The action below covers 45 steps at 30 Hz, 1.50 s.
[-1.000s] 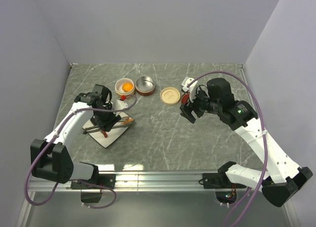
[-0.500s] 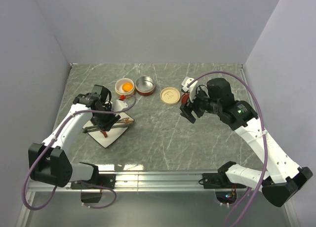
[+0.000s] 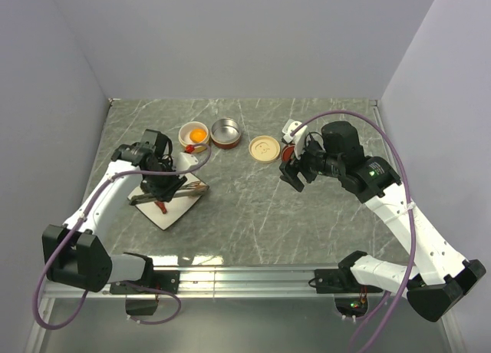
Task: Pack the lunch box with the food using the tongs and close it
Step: Pick up the food using the clamp, then place the food into the lunch box
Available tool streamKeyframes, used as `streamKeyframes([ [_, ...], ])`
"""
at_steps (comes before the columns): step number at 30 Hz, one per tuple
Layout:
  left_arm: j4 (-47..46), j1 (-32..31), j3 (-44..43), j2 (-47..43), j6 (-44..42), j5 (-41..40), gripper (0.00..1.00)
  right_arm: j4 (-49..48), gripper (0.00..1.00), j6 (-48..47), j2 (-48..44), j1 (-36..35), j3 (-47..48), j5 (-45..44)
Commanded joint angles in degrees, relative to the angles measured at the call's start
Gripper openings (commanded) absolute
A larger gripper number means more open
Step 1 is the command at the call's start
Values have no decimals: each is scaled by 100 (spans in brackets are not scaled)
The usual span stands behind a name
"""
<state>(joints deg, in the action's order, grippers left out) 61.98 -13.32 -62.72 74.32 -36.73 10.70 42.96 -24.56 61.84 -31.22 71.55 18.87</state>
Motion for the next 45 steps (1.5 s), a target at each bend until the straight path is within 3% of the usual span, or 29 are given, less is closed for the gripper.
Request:
streamKeyframes([
  [1, 87, -21, -311, -217, 105, 169, 39, -156, 83, -32, -164, 37, -9, -24],
  [12, 78, 49, -978, 37, 342, 222, 39, -139, 83, -49, -111, 37, 26, -6],
  [20, 139, 523, -2550, 968, 623, 661, 39, -191, 83, -49, -111, 37, -45, -50],
  [27, 43, 743, -3966, 2137, 931, 583, 39, -218, 83, -58, -102, 37, -88, -94],
  [35, -273, 787, -4389, 2876, 1071, 389, 40, -235, 83, -84, -120, 37, -185, -165],
  [45, -555, 814, -4205, 3193, 1089, 82, 42, -235, 83, -93, -111, 37, -229, -191],
])
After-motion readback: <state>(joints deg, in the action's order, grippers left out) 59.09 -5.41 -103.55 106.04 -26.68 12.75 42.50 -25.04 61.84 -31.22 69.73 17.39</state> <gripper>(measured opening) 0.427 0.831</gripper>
